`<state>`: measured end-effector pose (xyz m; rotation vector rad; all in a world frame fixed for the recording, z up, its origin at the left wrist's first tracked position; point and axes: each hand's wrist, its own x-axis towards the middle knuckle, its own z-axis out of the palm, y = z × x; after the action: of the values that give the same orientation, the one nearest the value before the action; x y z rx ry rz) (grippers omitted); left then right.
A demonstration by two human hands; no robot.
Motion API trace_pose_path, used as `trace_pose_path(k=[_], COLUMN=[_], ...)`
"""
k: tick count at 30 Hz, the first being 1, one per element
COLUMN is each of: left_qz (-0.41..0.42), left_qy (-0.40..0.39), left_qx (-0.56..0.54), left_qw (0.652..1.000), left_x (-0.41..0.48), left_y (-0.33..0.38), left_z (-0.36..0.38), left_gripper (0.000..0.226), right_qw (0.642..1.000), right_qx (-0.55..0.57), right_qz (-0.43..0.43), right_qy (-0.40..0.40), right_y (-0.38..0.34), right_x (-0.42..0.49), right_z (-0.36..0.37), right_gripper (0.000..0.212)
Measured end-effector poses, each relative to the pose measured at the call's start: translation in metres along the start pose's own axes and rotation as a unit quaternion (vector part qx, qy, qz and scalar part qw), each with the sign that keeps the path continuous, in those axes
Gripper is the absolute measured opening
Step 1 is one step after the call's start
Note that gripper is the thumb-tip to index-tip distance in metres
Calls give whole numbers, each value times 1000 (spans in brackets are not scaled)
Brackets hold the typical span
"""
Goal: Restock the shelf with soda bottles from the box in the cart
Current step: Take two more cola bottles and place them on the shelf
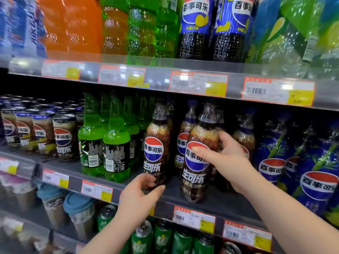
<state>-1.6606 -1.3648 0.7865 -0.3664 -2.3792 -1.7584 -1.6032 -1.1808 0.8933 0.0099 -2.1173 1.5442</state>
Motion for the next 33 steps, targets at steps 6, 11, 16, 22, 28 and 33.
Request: trace_pose_path(k=[6, 11, 16, 22, 28, 33], left_qz=[-8, -1, 9, 13, 19, 25], left_qy=[-22, -34, -40, -41, -42, -43], left_qx=[19, 21, 21, 27, 32, 34], left_qw=[1000, 999, 999, 999, 998, 998], left_x=[2, -1, 0, -1, -2, -2], left_y=[1, 1, 0, -4, -4, -3], left_z=[-2, -2, -3, -3, -3, -2], left_gripper=[14, 22, 13, 13, 14, 13], right_qw=[1000, 998, 979, 982, 992, 991], right_qx=[-2, -37, -188, -171, -67, -62], right_qz=[8, 27, 73, 76, 95, 92], right_qy=[-11, -39, -8, 1, -52, -78], right_y=[16, 19, 36, 50, 55, 52], right_x=[15, 16, 2, -5, -1, 1], right_z=[17, 16, 18, 23, 18, 15], right_gripper=[41, 50, 92, 70, 74, 66])
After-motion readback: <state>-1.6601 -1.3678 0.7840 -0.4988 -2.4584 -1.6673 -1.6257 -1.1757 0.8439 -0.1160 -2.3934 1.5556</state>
